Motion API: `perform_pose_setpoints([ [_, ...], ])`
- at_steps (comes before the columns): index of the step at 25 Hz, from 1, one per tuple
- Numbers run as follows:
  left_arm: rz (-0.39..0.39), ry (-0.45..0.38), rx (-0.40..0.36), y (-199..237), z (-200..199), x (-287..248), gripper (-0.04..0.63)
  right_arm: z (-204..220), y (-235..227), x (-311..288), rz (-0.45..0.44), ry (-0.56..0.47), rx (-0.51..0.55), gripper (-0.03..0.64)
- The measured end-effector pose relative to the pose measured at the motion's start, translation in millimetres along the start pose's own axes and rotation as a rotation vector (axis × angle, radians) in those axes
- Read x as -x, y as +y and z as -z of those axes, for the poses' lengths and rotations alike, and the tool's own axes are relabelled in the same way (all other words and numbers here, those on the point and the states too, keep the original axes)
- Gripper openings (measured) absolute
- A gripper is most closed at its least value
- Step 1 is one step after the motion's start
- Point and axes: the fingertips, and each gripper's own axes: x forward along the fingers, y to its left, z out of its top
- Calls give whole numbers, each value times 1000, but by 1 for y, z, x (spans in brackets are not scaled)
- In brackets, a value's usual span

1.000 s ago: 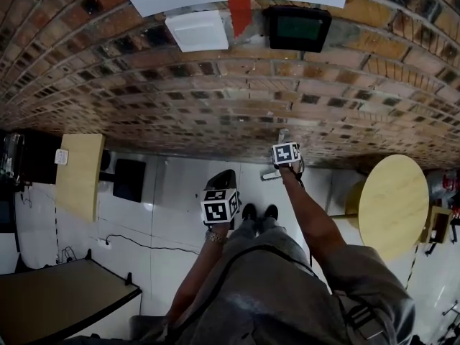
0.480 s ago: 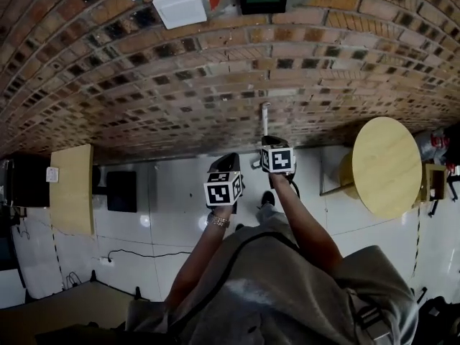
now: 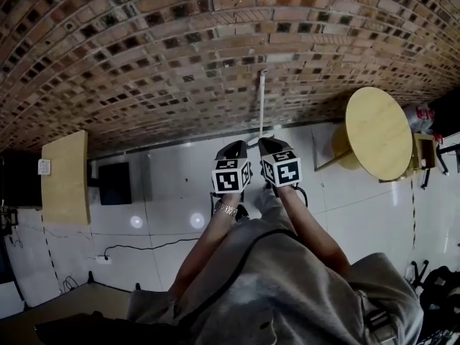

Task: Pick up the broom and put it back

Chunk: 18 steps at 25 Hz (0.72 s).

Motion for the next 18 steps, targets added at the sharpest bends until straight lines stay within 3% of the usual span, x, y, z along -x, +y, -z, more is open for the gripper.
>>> perform_pose_setpoints([
  [7, 21, -34, -18, -20, -3, 16, 6, -6, 23, 29, -30, -34, 28, 0],
  [18, 69, -38, -77, -81, -7, 3, 6, -11, -5, 66, -30, -74, 10, 0],
])
